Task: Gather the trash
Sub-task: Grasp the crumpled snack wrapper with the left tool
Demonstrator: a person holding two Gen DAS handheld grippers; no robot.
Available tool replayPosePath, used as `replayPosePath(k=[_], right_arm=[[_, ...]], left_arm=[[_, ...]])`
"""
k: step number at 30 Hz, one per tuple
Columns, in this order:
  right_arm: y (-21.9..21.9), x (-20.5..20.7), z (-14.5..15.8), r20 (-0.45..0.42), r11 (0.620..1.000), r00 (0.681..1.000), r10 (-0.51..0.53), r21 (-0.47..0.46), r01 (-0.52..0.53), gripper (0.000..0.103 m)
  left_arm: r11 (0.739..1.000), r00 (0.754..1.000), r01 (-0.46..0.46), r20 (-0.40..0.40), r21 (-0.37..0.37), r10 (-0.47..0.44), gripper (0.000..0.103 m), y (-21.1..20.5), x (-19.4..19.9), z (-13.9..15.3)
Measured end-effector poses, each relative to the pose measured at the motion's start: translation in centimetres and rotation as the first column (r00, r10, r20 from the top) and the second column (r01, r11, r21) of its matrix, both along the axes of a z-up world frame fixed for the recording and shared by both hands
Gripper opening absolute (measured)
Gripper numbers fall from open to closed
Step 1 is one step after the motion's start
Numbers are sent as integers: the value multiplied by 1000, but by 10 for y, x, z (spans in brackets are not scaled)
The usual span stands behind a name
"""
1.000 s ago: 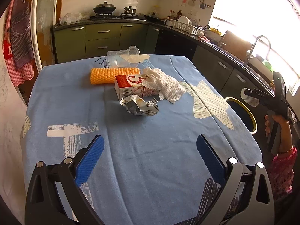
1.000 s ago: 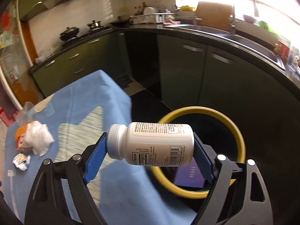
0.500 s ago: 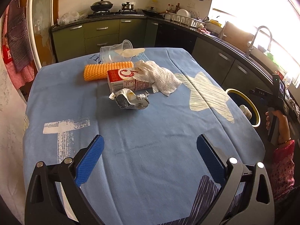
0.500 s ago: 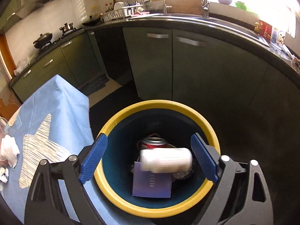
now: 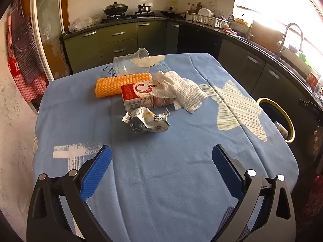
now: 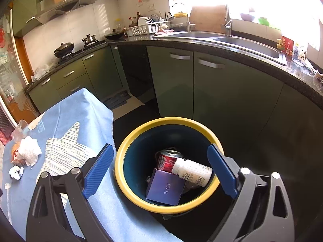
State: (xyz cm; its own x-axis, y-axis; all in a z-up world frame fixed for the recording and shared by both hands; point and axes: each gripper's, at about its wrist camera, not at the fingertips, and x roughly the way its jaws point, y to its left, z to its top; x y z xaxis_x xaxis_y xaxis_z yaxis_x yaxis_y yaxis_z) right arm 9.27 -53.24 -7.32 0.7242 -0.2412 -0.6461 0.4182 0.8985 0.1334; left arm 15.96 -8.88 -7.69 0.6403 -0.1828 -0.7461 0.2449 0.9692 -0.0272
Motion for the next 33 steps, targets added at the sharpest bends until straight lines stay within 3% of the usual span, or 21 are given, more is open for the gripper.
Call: replayPosePath(k=[14, 21, 26, 33], right_arm=[[14, 6, -8, -48, 999, 997, 54, 7, -54, 90], [29, 8, -10, -69, 995, 993, 101, -2, -101, 90], [33, 6, -9, -74, 994, 991, 108, -9, -108, 90], [39, 1, 3, -55, 993, 992, 118, -25, -119, 90]], left_arm=[[995, 990, -82, -109, 59, 89, 98, -4, 97, -58], [994, 993, -93, -63, 65, 97, 95, -4, 105, -57], [995, 993, -82, -81, 60, 86, 76, -4, 106, -61], [997, 996, -69, -55, 42, 71, 72, 4, 93, -49]])
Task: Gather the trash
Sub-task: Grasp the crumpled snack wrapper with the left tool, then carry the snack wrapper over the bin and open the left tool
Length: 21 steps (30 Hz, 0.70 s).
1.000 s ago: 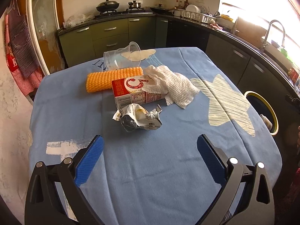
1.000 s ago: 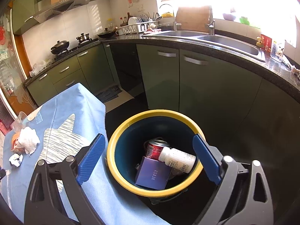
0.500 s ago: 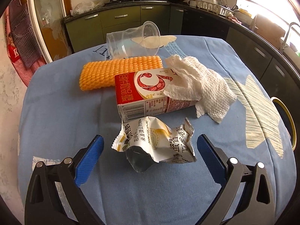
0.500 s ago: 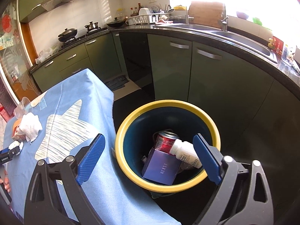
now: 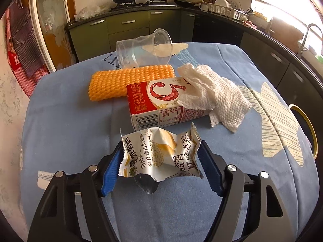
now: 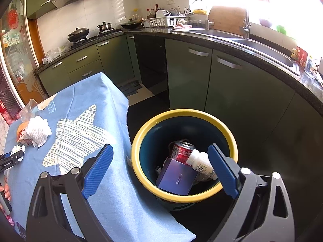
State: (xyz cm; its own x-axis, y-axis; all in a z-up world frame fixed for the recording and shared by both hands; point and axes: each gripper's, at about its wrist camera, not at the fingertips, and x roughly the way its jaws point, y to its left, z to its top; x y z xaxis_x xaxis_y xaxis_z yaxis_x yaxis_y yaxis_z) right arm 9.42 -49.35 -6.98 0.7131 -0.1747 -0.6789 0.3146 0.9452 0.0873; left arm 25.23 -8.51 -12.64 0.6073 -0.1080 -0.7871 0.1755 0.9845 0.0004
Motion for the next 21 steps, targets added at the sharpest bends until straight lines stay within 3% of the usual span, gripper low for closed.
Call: replayPosePath(k=[13, 18, 21], right_arm=[[32, -14, 31, 29, 996, 998, 60, -73, -58, 90], [32, -19, 30, 30, 995, 997, 75, -75, -73, 90], [22, -25, 26, 32, 996, 997, 63, -66, -61, 90]], left_arm=[[990, 985, 136, 112, -33, -132, 71, 0, -67, 58], [969, 964, 243, 117, -42, -237, 71, -32, -87, 73], [943, 940, 329, 109, -53, -322, 71, -66, -93, 80]])
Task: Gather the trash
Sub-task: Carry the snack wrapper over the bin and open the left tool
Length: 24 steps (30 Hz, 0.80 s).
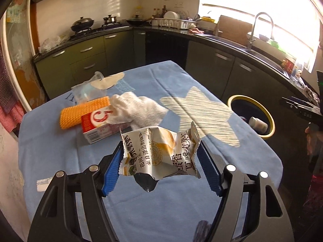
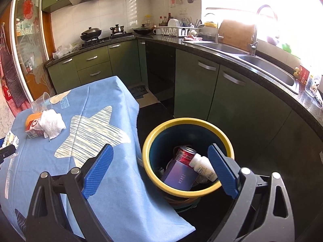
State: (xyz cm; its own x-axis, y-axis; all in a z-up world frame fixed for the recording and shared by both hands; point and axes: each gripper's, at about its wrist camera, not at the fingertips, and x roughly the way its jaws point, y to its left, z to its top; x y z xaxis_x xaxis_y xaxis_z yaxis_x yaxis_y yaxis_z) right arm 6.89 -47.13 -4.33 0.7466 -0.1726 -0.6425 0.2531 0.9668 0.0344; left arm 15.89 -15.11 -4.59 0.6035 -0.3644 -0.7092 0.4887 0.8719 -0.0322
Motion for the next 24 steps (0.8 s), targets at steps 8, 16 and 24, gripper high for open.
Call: replayPosePath(k=[8, 16, 24], right_arm=[[-55, -30, -13, 25, 994, 995, -99, 43, 98, 90], [-113, -60, -34, -3, 971, 976, -216, 101, 216, 90], [-134, -77, -49, -37, 955, 963, -266, 122, 269, 90]], left_arm=[[968, 968, 249, -36, 20, -248, 71, -130, -6, 3], [895, 890, 446, -108, 12, -443, 71, -264, 14, -12], [887, 876, 461, -165, 14, -452, 76, -348, 63, -55]])
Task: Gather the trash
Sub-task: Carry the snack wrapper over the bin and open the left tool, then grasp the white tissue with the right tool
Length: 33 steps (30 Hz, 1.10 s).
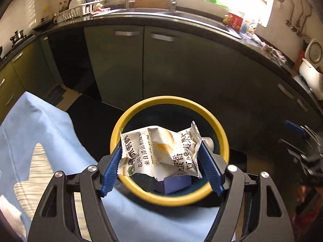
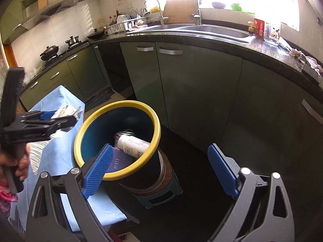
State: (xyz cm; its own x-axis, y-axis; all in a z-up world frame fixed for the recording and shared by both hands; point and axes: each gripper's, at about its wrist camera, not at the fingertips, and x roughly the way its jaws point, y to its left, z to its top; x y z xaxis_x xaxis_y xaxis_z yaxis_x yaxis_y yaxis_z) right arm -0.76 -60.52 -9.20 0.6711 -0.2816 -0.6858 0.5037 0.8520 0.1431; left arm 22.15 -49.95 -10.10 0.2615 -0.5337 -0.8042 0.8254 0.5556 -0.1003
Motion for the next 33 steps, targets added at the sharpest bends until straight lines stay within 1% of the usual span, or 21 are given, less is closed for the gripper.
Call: replayPosePath(k=[1, 2, 4, 6, 9, 11, 14, 18, 20, 22, 25, 28, 29, 31, 33], right_arm=[[0, 0, -1, 0, 1000, 1000, -2, 3, 2, 90], [1, 0, -1, 0, 1000, 1000, -3, 6, 3, 90], [2, 2, -1, 0, 1000, 1000, 0, 6, 0, 90], [4, 6, 0, 2, 1000, 1000, 11, 4, -11, 90], [11, 13, 1, 2, 999, 999, 34, -1, -34, 90], [17, 19, 2, 0, 999, 999, 52, -5, -52, 90], [28, 29, 3, -4, 996, 996, 86, -11, -86, 90], [49, 50, 5, -15, 989, 989, 147, -13, -147, 90], [63, 64, 8, -14, 981, 981, 193, -11, -193, 90], [78, 81, 14, -11, 968, 968, 252, -10, -252, 90], [111, 111, 25, -3, 934, 934, 357, -21, -357, 90], [154, 145, 34, 7, 876, 876, 482, -20, -482, 90], [169, 157, 36, 9, 852, 852, 523, -18, -523, 88], [202, 179, 36, 10, 796, 796, 606, -7, -605, 83], [239, 204, 34, 2, 722, 722, 692, 18, -692, 71]], left_arm=[[1000, 1000, 1, -9, -2, -1, 83, -4, 4, -4], [1000, 1000, -3, -7, -1, 3, 85, -8, 5, -7], [1000, 1000, -11, 5, -1, 11, 85, -8, 7, -8], [1000, 1000, -10, 7, -22, 10, 88, 0, 5, -1], [999, 998, -9, 68, -41, 12, 90, 25, -9, 18], [997, 995, -9, 95, -76, 16, 93, 52, -21, 34], [993, 993, -30, 106, -116, 43, 97, 98, -36, 52], [982, 982, -111, 137, -156, 133, 98, 174, -52, 68], [972, 973, -155, 144, -176, 181, 98, 211, -58, 71], [963, 961, -201, 153, -179, 229, 98, 247, -64, 69], [938, 931, -302, 159, -172, 329, 98, 298, -69, 60], [901, 896, -402, 136, -164, 424, 98, 343, -67, 48], [886, 881, -436, 123, -160, 456, 98, 357, -67, 43], [863, 861, -482, 103, -153, 498, 98, 383, -65, 33], [840, 839, -523, 83, -144, 537, 98, 402, -63, 23]])
